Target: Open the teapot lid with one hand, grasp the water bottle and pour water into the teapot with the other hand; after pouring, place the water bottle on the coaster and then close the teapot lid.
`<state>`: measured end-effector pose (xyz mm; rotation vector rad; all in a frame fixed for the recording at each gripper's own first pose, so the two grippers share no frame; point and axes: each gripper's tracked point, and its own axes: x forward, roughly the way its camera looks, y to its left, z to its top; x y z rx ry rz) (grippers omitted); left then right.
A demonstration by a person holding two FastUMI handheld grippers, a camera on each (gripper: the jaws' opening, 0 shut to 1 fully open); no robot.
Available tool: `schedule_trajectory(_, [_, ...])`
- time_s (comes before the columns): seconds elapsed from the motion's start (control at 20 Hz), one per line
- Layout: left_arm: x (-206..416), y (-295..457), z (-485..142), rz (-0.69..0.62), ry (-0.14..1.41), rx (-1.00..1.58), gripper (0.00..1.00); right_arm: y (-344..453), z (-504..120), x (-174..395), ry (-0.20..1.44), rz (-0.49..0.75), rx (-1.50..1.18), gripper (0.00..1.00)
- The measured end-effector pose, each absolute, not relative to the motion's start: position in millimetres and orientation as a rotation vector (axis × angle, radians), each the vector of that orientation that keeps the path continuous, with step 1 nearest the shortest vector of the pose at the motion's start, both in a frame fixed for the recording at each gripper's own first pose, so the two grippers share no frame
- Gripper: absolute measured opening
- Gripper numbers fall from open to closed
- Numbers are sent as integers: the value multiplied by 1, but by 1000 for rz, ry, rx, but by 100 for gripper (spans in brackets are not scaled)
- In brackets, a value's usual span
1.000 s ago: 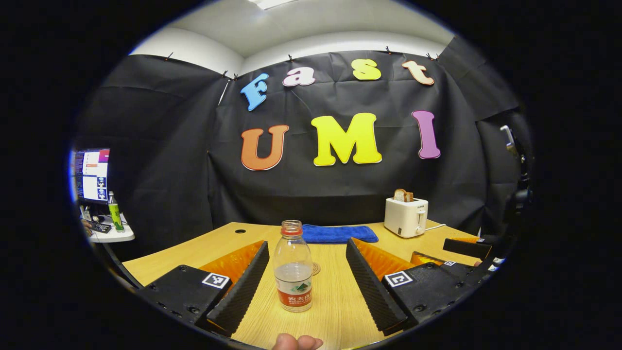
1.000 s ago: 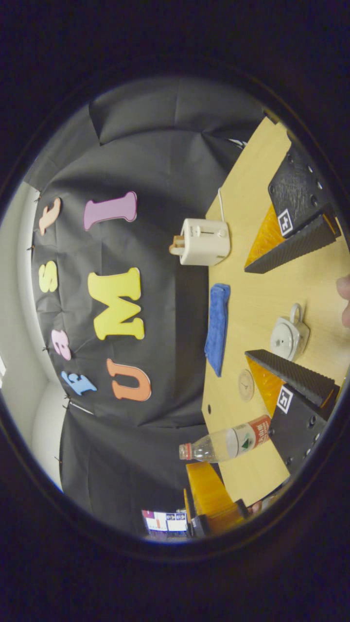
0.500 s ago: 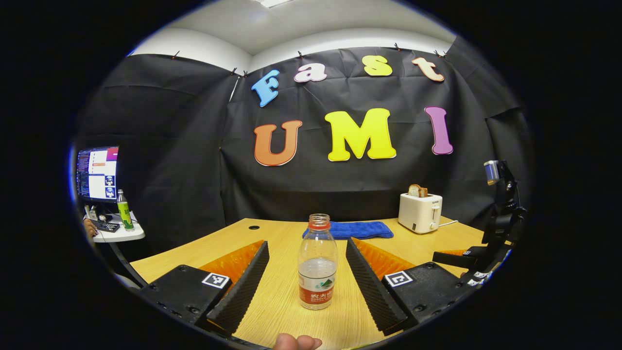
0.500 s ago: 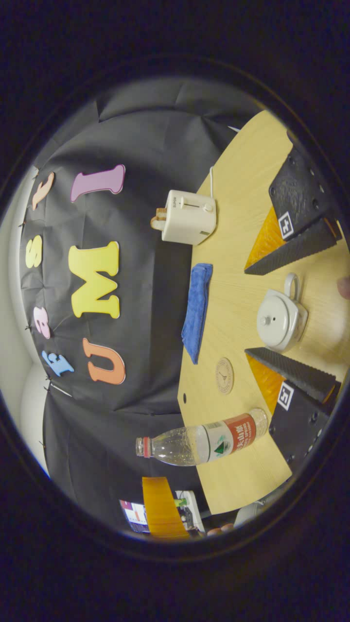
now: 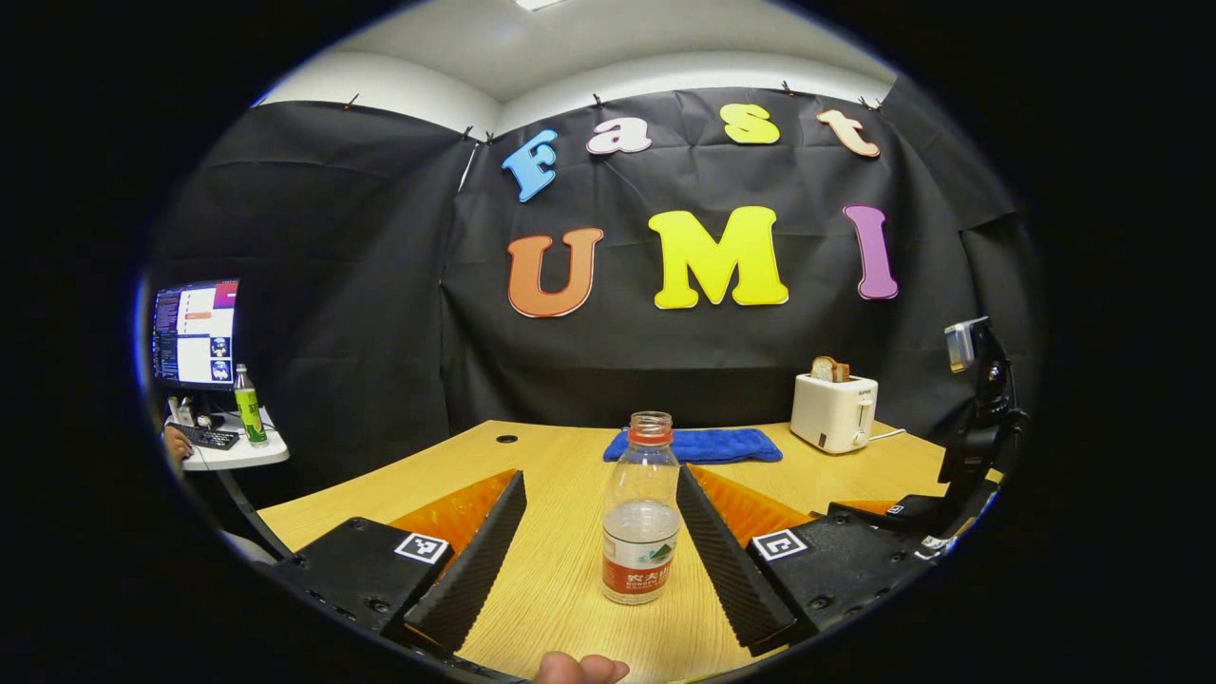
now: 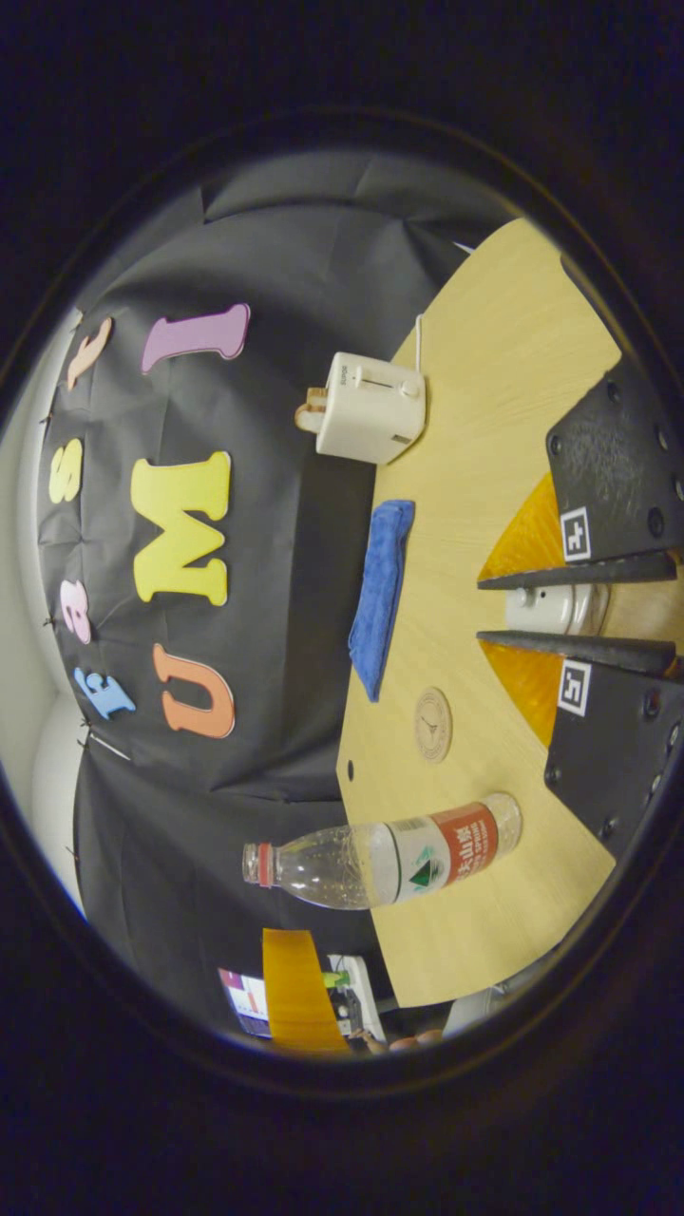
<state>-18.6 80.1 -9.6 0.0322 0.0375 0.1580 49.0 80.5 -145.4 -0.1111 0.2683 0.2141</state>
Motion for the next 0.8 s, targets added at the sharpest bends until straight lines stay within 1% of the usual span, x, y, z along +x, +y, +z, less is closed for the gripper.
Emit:
schedule_trajectory(0.05, [-19,80,-9,160,38,32,100,74,-142,48,260,192,-115,23])
schedule_trajectory(0.1, [-20,80,-10,161,40,31,99,75,-146,50,270,197,-111,3])
schedule_trajectory(0.4, [-19,79,-20,134,65,15,100,76,-143,52,259,227,-104,0])
schedule_trajectory(0.5, [-20,82,-36,113,101,7,100,75,-137,51,251,236,-87,0])
schedule_trajectory(0.55, [-22,82,-43,102,121,1,100,75,-131,51,243,239,-77,2])
schedule_trajectory(0.6, [-23,81,-51,86,143,-8,100,74,-129,51,238,242,-69,0])
schedule_trajectory(0.8, [-20,71,-80,17,219,-57,100,69,-114,47,212,244,-54,0])
